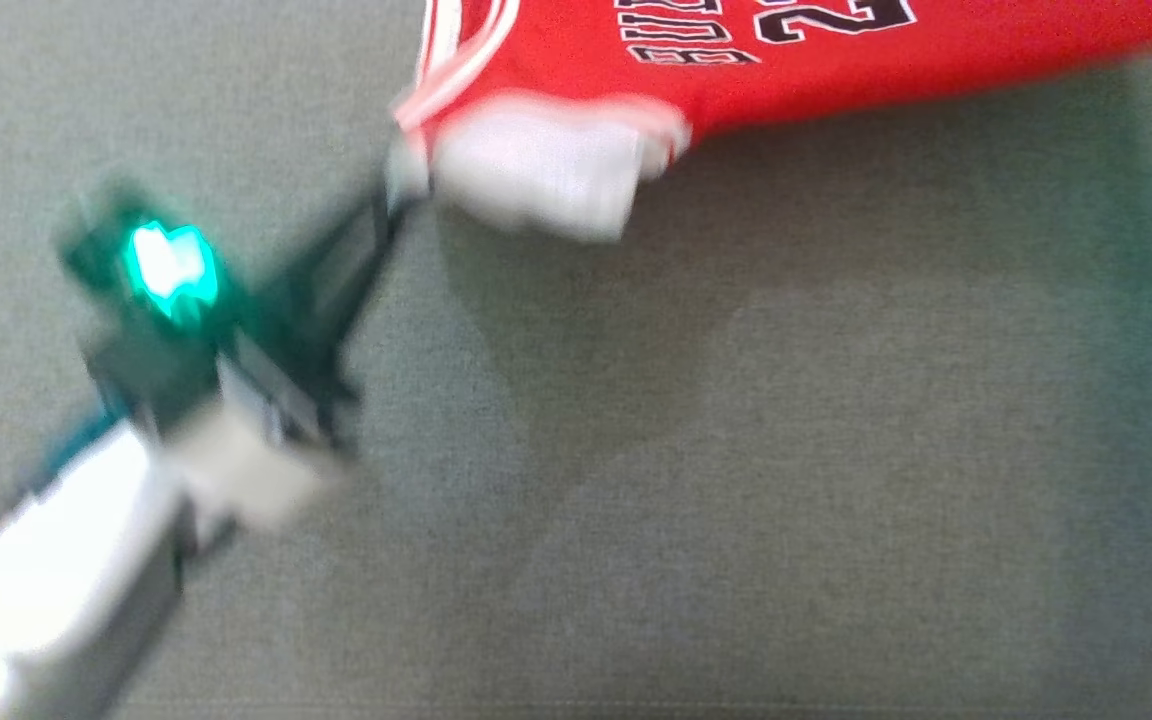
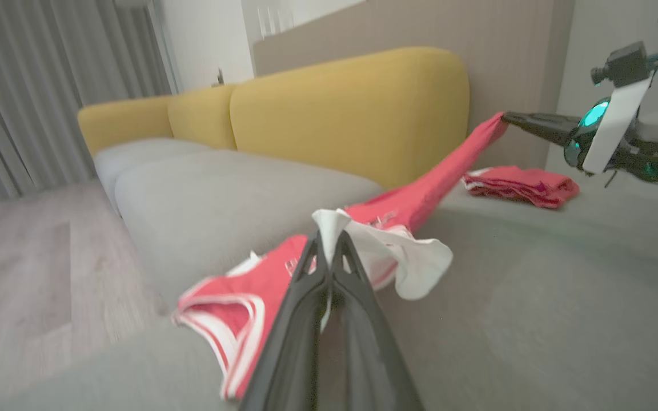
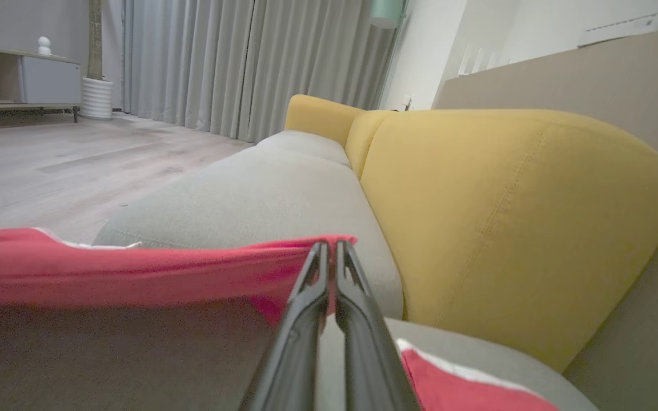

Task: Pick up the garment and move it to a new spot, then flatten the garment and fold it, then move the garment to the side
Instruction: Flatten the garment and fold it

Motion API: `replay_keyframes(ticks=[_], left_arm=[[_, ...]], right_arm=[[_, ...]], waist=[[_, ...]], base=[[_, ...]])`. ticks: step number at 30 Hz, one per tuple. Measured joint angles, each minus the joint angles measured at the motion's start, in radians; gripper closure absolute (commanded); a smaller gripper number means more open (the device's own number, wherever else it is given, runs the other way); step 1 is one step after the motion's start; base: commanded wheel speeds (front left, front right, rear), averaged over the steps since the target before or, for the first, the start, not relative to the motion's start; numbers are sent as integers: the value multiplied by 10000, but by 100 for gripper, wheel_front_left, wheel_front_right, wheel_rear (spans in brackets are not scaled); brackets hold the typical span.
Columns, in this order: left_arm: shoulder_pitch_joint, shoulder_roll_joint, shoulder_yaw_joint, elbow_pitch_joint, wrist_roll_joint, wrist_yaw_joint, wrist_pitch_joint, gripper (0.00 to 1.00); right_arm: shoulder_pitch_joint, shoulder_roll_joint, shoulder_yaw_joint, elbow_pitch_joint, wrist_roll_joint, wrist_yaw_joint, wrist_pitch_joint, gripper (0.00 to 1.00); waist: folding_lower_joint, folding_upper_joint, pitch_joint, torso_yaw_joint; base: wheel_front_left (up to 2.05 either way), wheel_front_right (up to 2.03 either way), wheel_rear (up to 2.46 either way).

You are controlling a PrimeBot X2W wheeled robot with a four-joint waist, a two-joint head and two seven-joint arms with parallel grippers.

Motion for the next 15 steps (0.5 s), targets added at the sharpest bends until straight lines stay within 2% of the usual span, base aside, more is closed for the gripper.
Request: replay_keyframes(ticks=[8,12,15], left_arm=[[4421,403,-56,-882,69,646,44,100],[5447,715,-263,-1260,-198,709,96,100],[5721,844,-217,-1647,-495,748,161,100]], right_arm=[[4789,1814,-890,-2424,-360,0,0,100],[6276,2332,-1039,-3030,-456,0,2,100],[6646,2406,-1064,-3160,-518,0,2,100]], waist=[[-1,0,-860,-236],[-1,0,-1205,-311],[-1,1,-1334,-362]], base=[[0,0,0],[0,0,0],[0,0,0]])
